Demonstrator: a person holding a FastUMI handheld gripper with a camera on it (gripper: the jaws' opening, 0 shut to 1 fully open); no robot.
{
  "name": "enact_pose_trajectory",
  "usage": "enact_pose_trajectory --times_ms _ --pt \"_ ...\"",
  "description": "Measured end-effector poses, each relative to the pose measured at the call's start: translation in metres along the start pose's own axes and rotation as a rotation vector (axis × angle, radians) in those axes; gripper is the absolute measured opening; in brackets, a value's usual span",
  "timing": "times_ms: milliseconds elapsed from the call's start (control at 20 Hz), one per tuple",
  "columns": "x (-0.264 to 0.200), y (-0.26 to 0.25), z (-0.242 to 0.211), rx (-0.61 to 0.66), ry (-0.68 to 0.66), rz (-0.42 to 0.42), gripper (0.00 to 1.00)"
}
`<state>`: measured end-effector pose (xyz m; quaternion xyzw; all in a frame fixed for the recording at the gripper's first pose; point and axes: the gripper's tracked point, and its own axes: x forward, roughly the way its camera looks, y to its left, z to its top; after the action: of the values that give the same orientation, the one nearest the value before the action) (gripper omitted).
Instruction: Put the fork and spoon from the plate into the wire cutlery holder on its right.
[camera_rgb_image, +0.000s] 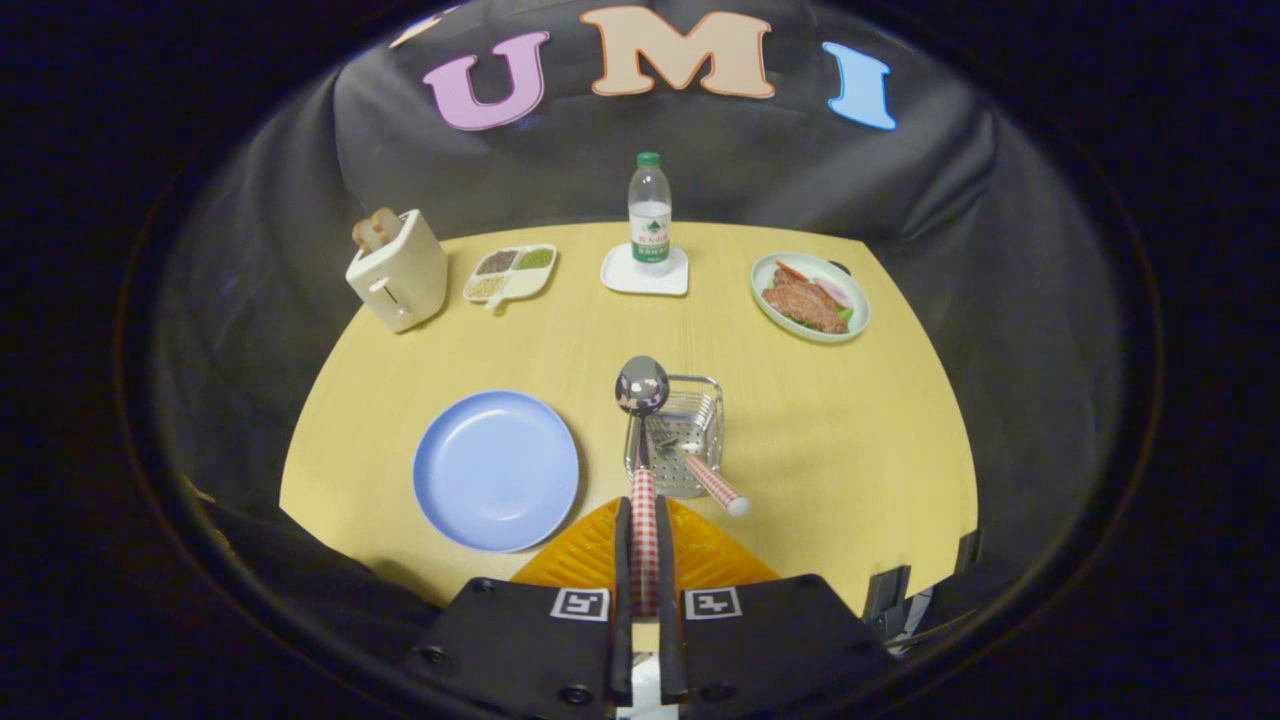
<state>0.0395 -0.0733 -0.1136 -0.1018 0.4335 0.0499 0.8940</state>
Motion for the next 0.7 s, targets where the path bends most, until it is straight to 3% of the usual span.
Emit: enact_pose_trajectory --times_ms 300,700 --pt "0.010 -0.023 -0.009 -0.007 0.174 -0.022 0.13" --pt "0.036 -0.015 -0.018 -0.058 0.364 -0.004 0.13"
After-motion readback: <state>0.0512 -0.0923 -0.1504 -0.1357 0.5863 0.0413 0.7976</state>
